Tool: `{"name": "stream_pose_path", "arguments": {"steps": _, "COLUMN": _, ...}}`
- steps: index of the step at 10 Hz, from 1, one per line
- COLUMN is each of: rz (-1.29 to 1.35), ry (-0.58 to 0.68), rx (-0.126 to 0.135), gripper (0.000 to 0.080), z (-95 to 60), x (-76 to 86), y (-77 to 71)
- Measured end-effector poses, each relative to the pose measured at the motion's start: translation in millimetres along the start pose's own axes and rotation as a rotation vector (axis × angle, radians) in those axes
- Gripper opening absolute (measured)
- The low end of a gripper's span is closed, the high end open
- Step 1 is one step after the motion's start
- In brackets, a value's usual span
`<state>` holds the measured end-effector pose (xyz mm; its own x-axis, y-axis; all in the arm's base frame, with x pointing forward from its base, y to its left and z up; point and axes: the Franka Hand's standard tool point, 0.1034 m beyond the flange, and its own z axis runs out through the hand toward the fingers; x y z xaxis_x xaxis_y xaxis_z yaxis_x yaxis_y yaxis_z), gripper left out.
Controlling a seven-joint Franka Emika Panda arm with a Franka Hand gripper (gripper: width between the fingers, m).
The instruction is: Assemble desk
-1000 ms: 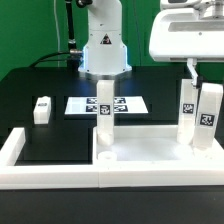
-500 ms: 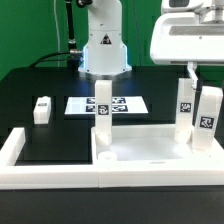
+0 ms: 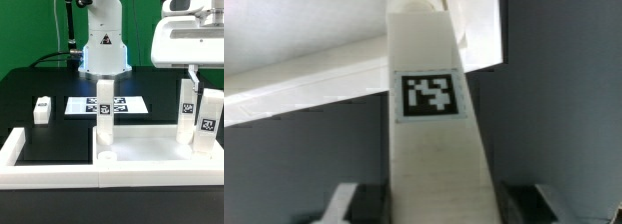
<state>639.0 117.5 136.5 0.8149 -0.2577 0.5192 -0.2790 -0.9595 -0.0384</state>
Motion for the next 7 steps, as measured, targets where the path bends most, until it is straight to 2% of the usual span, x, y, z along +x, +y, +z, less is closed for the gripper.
{"name": "stream_pose_path", "arguments": {"steps": 2, "rz": -0.02, "ry": 0.0, "rx": 0.003, "gripper": 0.0287, "z": -1.3, "x": -2.1, "y": 1.2}}
{"name": "stream_pose_path", "arguments": {"steps": 5, "rz": -0.029, "ry": 0.057, "rx": 0.028, "gripper": 0.0287, "z": -1.1, "x": -2.3, "y": 2.4}}
{"name": "stream_pose_path", "arguments": {"steps": 7, "rz": -0.028, "ry": 0.061, "rx": 0.029, "gripper": 0.0287, "z": -1.4, "x": -2.0, "y": 3.3}}
